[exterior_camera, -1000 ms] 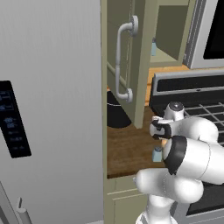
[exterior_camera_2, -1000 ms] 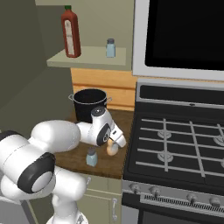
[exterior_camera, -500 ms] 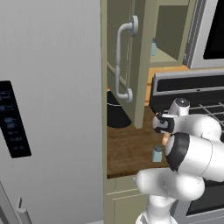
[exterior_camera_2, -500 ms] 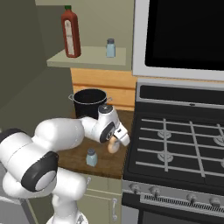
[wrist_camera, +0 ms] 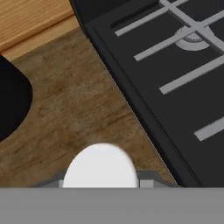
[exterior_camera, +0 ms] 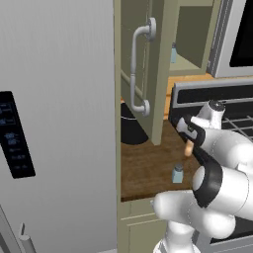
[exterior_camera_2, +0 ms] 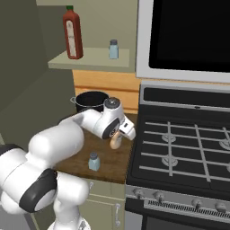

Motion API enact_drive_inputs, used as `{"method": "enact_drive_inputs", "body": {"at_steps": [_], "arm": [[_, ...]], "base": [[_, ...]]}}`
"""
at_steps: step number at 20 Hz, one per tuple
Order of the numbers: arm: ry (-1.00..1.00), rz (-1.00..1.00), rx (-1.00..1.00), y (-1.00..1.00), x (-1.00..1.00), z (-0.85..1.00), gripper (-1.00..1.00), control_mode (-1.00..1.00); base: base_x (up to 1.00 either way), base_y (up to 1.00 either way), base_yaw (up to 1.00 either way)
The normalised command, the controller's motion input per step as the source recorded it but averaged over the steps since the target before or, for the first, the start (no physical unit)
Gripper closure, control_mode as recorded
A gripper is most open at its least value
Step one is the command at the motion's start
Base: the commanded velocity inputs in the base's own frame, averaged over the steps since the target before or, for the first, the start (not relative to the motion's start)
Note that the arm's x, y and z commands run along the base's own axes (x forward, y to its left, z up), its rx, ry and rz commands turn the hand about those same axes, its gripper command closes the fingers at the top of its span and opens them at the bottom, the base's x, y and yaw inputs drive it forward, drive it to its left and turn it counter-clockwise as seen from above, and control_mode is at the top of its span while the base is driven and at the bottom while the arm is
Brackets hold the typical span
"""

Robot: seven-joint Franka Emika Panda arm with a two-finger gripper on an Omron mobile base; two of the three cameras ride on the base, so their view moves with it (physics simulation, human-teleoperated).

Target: Put the shaker and condiment bottle from the counter next to their counterparts in the cabinet.

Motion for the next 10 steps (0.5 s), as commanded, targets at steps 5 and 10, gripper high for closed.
{"method": "enact_drive_inputs", "body": {"at_steps": [5, 10], "arm": [[-0.1, 0.21, 0.0, 0.09, -0.14, 0.53, 1.0, -1.0], [-0.14, 0.22, -0.07, 0.19, -0.16, 0.51, 1.0, -1.0]], "base": [[0.0, 0.0, 0.0], [0.0, 0.0, 0.0]]}}
